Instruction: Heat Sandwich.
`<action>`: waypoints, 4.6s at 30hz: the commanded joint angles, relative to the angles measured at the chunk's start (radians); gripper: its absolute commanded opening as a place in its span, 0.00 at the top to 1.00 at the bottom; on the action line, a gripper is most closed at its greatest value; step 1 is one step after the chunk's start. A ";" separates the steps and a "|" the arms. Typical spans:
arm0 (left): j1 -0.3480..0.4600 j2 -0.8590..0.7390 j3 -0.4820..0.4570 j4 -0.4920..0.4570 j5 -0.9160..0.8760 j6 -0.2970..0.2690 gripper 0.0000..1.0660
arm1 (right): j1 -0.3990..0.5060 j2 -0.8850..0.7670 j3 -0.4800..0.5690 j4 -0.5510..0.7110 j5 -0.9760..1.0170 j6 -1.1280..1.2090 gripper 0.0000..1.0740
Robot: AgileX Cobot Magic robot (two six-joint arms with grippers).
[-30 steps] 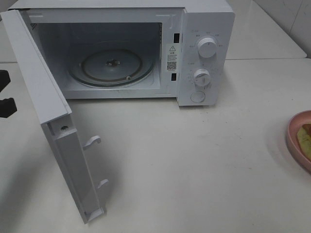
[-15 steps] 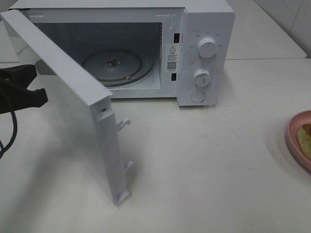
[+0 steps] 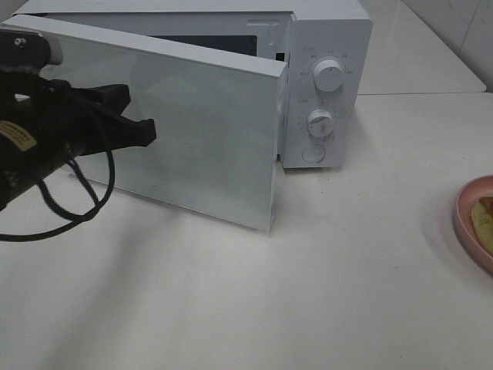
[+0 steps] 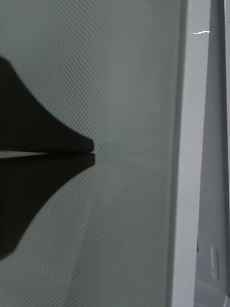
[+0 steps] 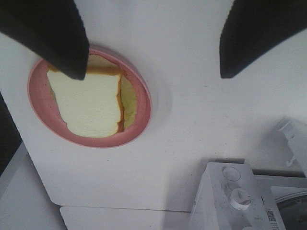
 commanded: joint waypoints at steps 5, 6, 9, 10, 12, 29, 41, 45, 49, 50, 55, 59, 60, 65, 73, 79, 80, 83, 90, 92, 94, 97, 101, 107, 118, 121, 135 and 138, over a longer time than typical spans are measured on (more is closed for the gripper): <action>-0.043 0.060 -0.087 -0.067 -0.006 0.028 1.00 | -0.007 -0.029 0.001 -0.002 -0.004 -0.012 0.31; -0.053 0.078 -0.117 -0.072 -0.005 0.028 1.00 | -0.007 -0.029 0.001 -0.002 -0.004 -0.012 0.31; -0.065 0.108 -0.169 -0.074 -0.001 0.028 1.00 | -0.007 -0.029 0.001 -0.002 -0.004 -0.010 0.31; -0.065 0.108 -0.169 -0.074 -0.001 0.028 1.00 | -0.007 -0.029 0.001 -0.002 -0.004 -0.010 0.31; -0.066 0.126 -0.201 -0.074 0.007 0.028 1.00 | -0.007 -0.029 0.001 -0.002 -0.004 -0.010 0.31; -0.066 0.260 -0.449 -0.074 0.110 0.027 1.00 | -0.007 -0.029 0.001 -0.005 -0.004 -0.009 0.31; -0.066 0.323 -0.564 -0.074 0.141 0.024 1.00 | -0.007 -0.029 0.001 -0.005 -0.004 -0.009 0.31; -0.058 0.354 -0.596 -0.077 0.159 0.021 1.00 | -0.007 -0.029 0.001 -0.005 -0.004 -0.009 0.31; -0.061 0.359 -0.602 -0.076 0.161 0.021 1.00 | -0.007 -0.029 0.001 -0.005 -0.004 -0.009 0.31; -0.063 0.359 -0.602 -0.076 0.161 0.021 1.00 | -0.007 -0.029 0.001 -0.005 -0.004 -0.009 0.31; -0.066 0.359 -0.602 -0.076 0.161 0.021 1.00 | -0.007 -0.029 0.001 -0.005 -0.004 -0.009 0.31; -0.066 0.359 -0.602 -0.076 0.163 0.021 1.00 | -0.007 -0.029 0.001 -0.005 -0.004 -0.009 0.31; -0.066 0.359 -0.602 -0.076 0.164 0.021 1.00 | -0.007 -0.029 0.001 -0.005 -0.004 -0.009 0.31; -0.066 0.358 -0.583 -0.075 0.167 0.020 1.00 | -0.007 -0.029 0.001 -0.005 -0.004 -0.009 0.31; -0.066 0.332 -0.573 -0.073 0.197 0.019 1.00 | -0.007 -0.029 0.001 -0.005 -0.004 -0.008 0.31; -0.066 0.279 -0.573 -0.073 0.322 0.019 1.00 | -0.007 -0.029 0.001 -0.005 -0.004 -0.008 0.31; -0.066 0.279 -0.573 -0.073 0.322 0.019 1.00 | -0.007 -0.029 0.001 -0.005 -0.004 -0.008 0.31; -0.067 0.265 -0.573 -0.073 0.385 0.019 1.00 | -0.007 -0.029 0.001 -0.005 -0.004 -0.008 0.31; -0.092 0.254 -0.573 -0.073 0.498 0.021 1.00 | -0.007 -0.029 0.001 -0.005 -0.004 -0.008 0.31; -0.103 0.254 -0.573 -0.073 0.531 0.022 1.00 | -0.007 -0.029 0.001 -0.005 -0.004 -0.008 0.31; -0.117 0.253 -0.573 -0.073 0.559 0.023 1.00 | -0.007 -0.029 0.001 -0.005 -0.004 -0.008 0.31; -0.132 0.245 -0.573 -0.073 0.613 0.023 1.00 | -0.007 -0.029 0.001 -0.005 -0.004 -0.008 0.31; -0.136 0.222 -0.573 -0.073 0.713 0.023 1.00 | -0.007 -0.029 0.001 -0.005 -0.004 -0.008 0.31; -0.130 0.166 -0.573 -0.073 0.972 0.022 1.00 | -0.007 -0.029 0.001 -0.005 -0.004 -0.009 0.31; -0.130 0.150 -0.573 -0.066 1.270 0.015 0.54 | -0.007 -0.029 0.001 -0.005 -0.004 -0.009 0.31; -0.130 0.150 -0.573 -0.065 1.327 0.007 0.17 | -0.007 -0.029 0.001 -0.005 -0.004 -0.009 0.31; -0.130 0.149 -0.574 0.002 1.657 0.012 0.04 | -0.007 -0.029 0.001 -0.005 -0.004 -0.007 0.31; -0.130 0.132 -0.574 0.056 1.733 0.012 0.04 | -0.007 -0.029 0.001 -0.005 -0.004 -0.007 0.31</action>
